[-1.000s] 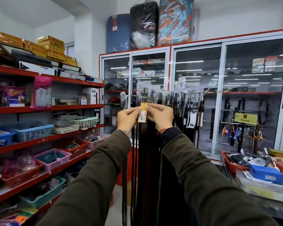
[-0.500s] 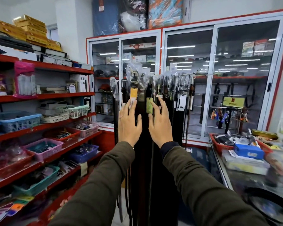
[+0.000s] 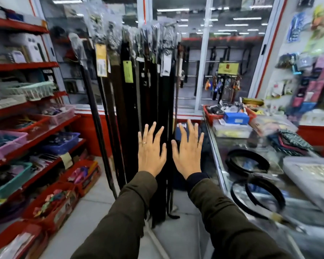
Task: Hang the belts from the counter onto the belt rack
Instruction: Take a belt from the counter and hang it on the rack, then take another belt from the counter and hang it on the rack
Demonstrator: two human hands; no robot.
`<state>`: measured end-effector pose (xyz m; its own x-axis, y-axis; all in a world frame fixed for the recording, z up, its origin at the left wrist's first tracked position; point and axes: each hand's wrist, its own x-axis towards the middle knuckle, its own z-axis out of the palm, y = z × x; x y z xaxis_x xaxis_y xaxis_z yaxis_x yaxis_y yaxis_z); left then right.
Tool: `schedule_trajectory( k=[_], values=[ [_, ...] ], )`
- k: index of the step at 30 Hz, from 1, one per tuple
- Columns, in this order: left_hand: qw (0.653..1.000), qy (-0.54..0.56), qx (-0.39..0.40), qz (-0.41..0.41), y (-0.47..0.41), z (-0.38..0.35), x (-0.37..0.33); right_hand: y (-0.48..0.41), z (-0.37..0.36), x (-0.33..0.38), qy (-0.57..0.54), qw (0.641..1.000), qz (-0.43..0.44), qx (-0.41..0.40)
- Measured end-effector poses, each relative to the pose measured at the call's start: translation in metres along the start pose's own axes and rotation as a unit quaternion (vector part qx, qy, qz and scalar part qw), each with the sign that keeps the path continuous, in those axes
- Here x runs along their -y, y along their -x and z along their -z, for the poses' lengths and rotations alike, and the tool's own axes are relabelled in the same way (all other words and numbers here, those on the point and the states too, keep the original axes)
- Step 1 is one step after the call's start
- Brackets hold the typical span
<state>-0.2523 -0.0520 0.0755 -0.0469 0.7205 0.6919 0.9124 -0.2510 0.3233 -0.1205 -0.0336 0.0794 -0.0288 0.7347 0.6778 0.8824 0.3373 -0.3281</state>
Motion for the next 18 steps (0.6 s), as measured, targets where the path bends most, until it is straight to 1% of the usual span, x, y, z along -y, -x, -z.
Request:
schedule_trajectory(
  k=[6,9,12,15,17,18],
  values=[
    [0.996,0.026,0.077,-0.031,0.047,-0.053,-0.049,0.074,0.013,-0.08,0.04,0.994,-0.097,0.023],
    [0.99,0.049,0.115,-0.06,0.064,-0.075,-0.078,0.106,0.025,-0.119,0.048,0.985,-0.165,0.032],
    [0.98,0.063,0.164,-0.097,0.077,-0.098,-0.112,0.132,0.046,-0.15,0.055,0.967,-0.246,0.022],
    [0.955,0.082,0.247,-0.145,0.087,-0.117,-0.144,0.152,0.064,-0.173,0.069,0.932,-0.355,0.018],
    [0.924,0.101,0.315,-0.19,0.093,-0.129,-0.167,0.162,0.078,-0.187,0.052,0.888,-0.456,0.006],
    [0.907,0.111,0.347,-0.21,0.095,-0.135,-0.178,0.166,0.084,-0.192,0.009,0.862,-0.507,-0.012]
  ],
)
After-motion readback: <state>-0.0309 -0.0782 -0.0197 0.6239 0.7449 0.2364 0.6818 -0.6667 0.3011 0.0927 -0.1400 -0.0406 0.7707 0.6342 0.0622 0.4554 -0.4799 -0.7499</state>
